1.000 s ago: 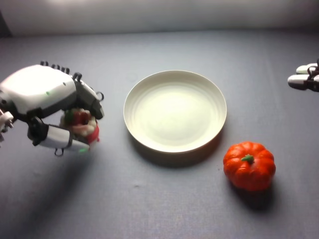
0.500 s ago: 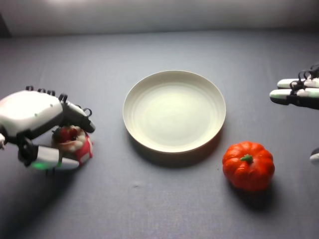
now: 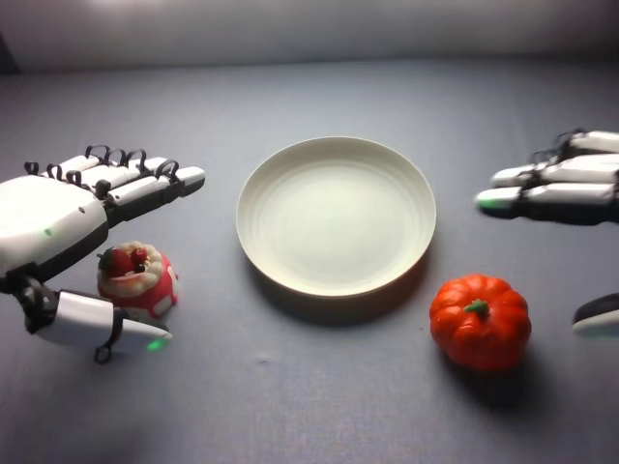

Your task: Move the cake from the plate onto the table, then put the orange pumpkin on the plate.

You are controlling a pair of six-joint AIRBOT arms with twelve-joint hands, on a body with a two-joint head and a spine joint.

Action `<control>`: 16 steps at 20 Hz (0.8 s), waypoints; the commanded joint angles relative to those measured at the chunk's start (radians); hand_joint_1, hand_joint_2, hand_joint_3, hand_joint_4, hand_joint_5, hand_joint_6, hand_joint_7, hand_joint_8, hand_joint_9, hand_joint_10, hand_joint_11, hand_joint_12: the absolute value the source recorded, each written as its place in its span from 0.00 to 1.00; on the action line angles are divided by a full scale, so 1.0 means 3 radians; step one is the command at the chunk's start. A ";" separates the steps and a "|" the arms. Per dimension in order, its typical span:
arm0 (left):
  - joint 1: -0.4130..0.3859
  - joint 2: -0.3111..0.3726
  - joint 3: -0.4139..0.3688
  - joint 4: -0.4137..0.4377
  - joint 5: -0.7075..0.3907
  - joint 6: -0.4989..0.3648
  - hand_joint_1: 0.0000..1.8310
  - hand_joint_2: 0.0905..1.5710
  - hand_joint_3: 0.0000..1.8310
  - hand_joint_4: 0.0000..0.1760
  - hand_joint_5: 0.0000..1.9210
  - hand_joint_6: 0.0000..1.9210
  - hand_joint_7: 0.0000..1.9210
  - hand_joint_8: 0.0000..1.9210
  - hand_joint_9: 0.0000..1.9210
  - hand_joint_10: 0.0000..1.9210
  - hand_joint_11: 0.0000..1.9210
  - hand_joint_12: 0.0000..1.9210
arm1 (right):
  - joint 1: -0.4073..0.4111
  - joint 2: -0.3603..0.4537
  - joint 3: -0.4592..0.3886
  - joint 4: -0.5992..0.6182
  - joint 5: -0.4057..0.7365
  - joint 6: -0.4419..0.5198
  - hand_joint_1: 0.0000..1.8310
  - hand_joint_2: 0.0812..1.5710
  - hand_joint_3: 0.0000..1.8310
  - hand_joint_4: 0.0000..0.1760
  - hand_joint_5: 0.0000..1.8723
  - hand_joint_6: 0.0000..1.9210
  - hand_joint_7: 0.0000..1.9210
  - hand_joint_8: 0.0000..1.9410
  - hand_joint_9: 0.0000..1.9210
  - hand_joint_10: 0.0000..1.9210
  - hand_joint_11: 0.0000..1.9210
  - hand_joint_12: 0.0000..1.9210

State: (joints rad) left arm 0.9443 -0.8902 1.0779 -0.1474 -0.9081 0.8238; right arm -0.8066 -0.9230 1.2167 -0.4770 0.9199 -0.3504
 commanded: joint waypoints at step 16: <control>0.0402 0.0290 -0.0315 -0.0257 -0.1532 -0.0150 0.42 0.47 0.00 0.83 0.01 0.00 0.00 0.00 0.00 0.00 0.03 0.03 | 0.0446 -0.0433 0.0198 -0.0872 -0.0443 0.0329 0.57 0.51 0.00 0.27 0.15 0.00 0.18 0.00 0.20 0.00 0.09 0.41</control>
State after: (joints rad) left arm 1.0710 -0.8074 0.9836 -0.2176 -1.2442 0.7837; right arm -0.6857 -1.0554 1.2778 -0.7753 0.7067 -0.2588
